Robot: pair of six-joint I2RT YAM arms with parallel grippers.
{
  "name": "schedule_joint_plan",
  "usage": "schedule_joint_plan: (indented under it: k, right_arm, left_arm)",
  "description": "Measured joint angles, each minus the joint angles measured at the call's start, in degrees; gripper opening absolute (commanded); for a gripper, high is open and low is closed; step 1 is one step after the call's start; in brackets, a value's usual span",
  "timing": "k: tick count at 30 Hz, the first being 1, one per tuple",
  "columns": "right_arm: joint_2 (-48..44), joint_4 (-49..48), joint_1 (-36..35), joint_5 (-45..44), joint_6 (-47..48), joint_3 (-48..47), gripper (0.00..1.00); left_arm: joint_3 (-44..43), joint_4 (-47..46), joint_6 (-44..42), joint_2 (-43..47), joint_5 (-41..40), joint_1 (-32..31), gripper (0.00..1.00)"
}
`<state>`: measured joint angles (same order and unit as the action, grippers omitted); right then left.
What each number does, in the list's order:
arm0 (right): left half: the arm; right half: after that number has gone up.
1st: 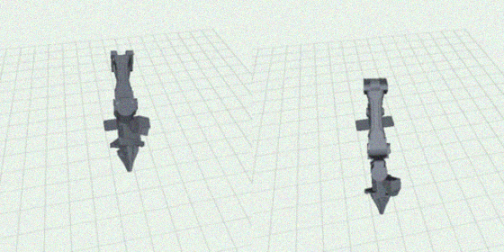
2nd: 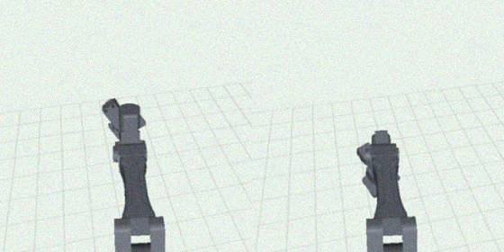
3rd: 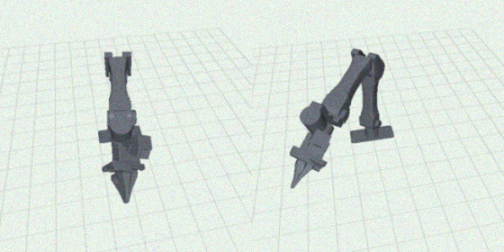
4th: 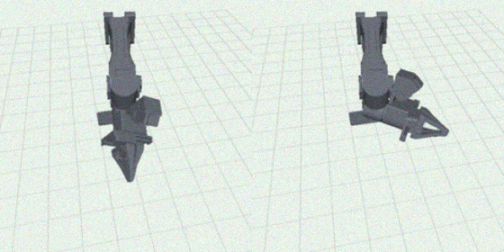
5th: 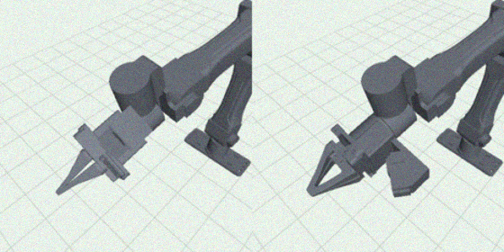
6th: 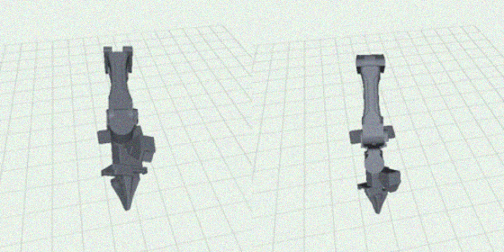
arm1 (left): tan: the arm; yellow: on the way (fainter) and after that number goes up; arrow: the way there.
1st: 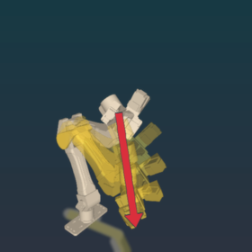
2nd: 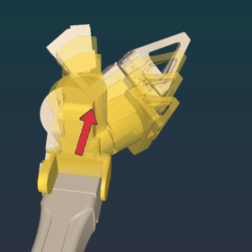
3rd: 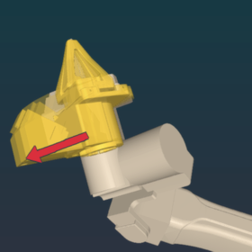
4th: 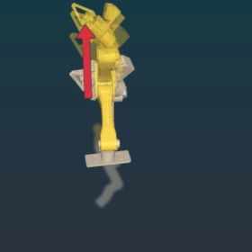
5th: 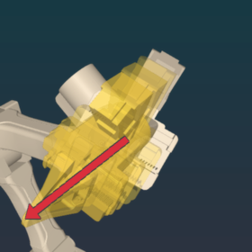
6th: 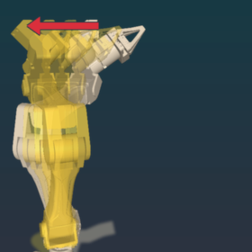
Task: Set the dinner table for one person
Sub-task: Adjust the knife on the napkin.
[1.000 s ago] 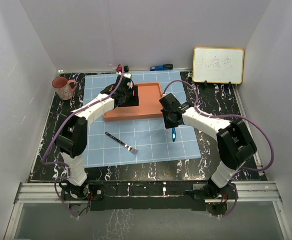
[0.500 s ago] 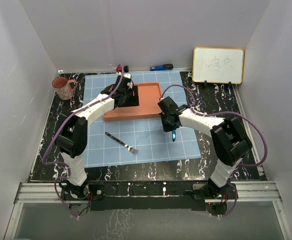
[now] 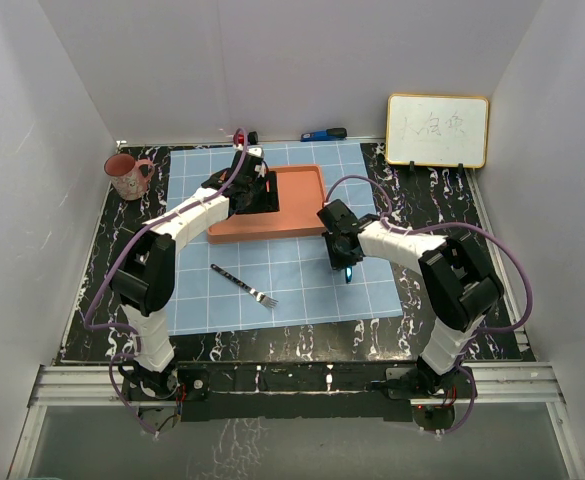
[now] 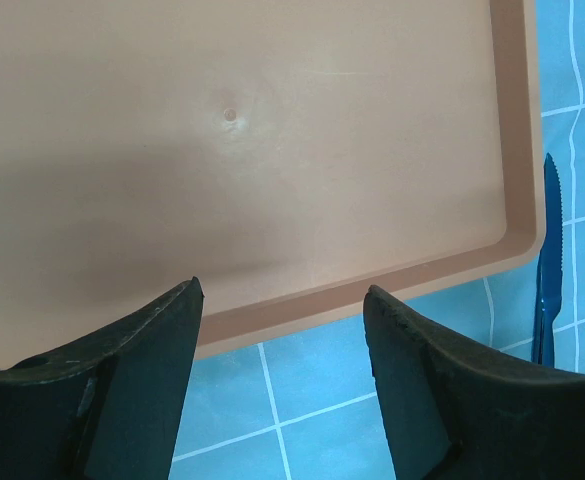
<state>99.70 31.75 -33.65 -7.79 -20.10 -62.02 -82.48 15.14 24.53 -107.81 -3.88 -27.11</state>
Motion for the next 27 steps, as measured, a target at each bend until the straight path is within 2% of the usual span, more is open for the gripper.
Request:
schedule_joint_plan:
  k: [25, 27]
  right_arm:
    - [0.00, 1.73, -0.04, -3.69, -0.79, 0.81, 0.00]
    - [0.00, 1.73, -0.04, -3.67, -0.79, 0.81, 0.08]
  left_arm:
    - [0.04, 0.02, -0.02, 0.79, -0.17, 0.00, 0.66]
    - [0.04, 0.02, -0.02, 0.79, -0.17, 0.00, 0.66]
